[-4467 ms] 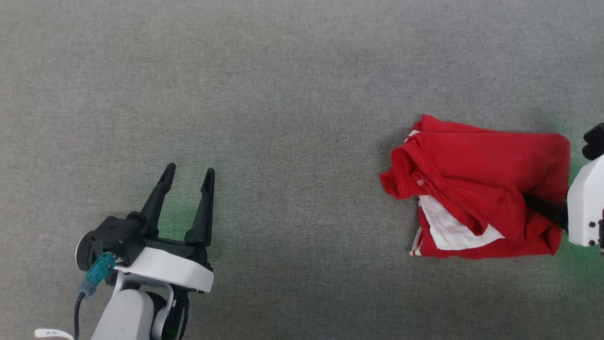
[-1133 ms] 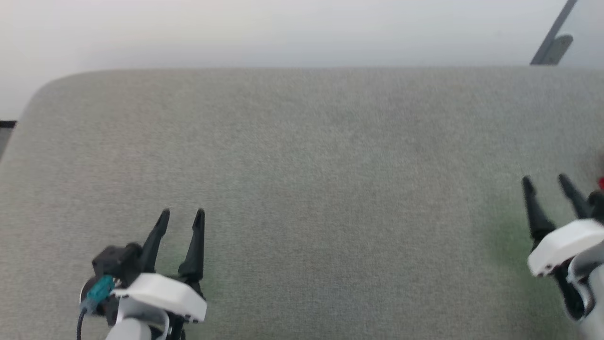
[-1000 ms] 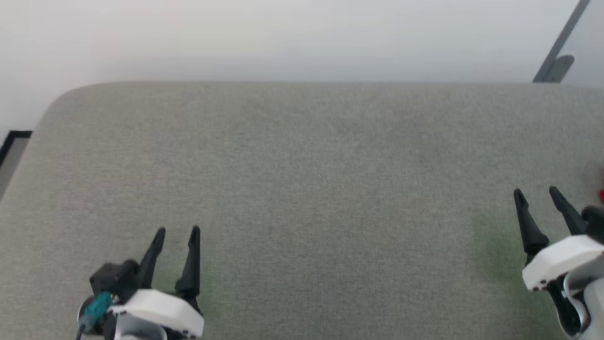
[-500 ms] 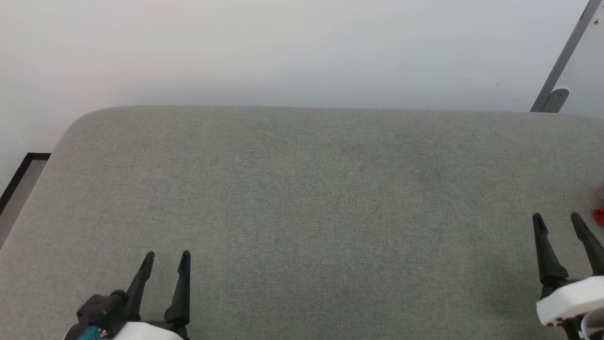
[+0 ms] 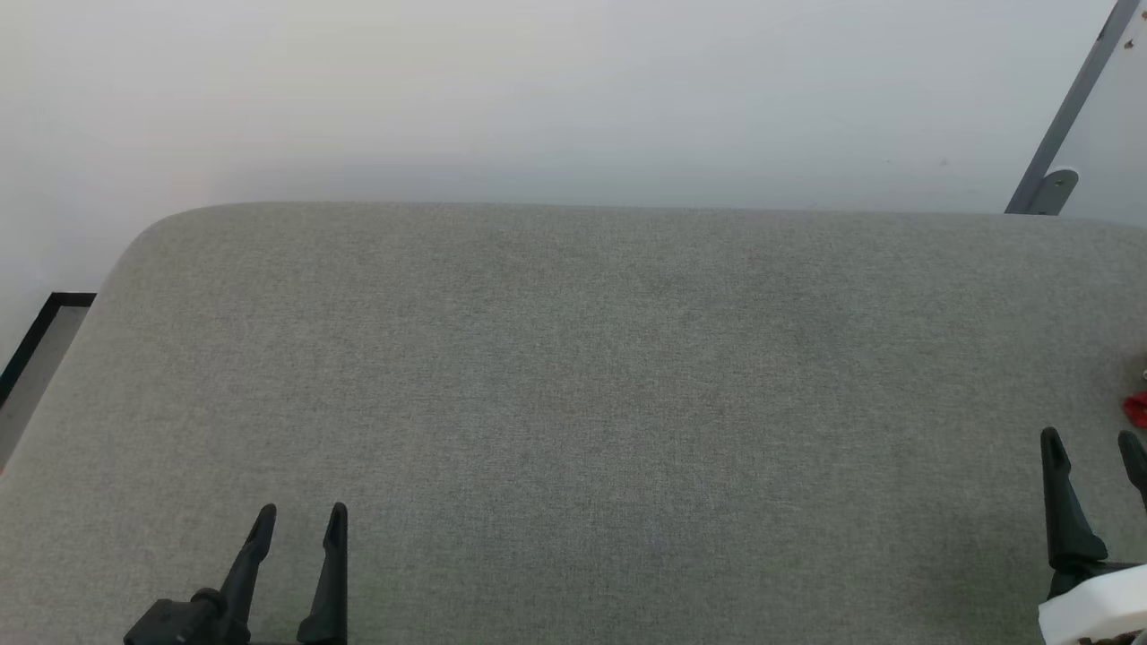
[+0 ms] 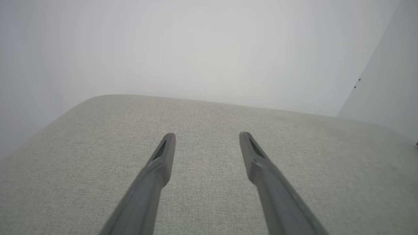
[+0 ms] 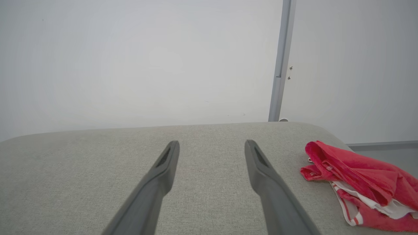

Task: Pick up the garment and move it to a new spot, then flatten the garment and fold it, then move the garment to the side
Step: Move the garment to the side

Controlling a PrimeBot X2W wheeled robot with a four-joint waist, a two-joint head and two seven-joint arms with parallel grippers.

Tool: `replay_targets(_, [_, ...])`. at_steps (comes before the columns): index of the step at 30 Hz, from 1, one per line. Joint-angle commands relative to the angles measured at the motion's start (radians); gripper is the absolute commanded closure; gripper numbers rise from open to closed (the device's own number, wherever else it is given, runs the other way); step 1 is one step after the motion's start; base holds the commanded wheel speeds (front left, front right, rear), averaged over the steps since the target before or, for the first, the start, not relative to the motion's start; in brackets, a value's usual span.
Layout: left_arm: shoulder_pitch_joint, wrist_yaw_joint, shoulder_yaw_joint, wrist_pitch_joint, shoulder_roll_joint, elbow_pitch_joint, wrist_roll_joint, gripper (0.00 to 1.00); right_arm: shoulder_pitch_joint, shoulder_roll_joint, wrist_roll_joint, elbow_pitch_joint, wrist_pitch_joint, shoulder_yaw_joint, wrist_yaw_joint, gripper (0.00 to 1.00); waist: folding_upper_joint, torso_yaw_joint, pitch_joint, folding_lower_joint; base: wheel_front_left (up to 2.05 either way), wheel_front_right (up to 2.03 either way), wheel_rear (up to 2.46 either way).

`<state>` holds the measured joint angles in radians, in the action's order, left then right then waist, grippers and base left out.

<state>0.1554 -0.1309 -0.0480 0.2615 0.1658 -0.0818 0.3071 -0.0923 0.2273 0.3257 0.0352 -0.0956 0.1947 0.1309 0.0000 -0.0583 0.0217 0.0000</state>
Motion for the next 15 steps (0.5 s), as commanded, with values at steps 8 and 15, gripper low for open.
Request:
replay_targets(8, [0.007, 0.001, 0.005, 0.005, 0.006, 0.006, 0.006, 0.0, -0.008, -0.019, -0.007, -0.038, 0.022, 0.001, 0.0, 0.0, 0.0, 0.007, 0.003, 0.0, 0.0, 0.0, 0.0])
replay_targets(15, [0.003, 0.001, 0.01, 0.005, 0.002, -0.001, 0.006, 0.0, -0.012, -0.02, 0.002, -0.05, 0.028, 0.003, 0.0, 0.0, 0.0, 0.007, 0.003, 0.0, 0.0, 0.0, 0.0])
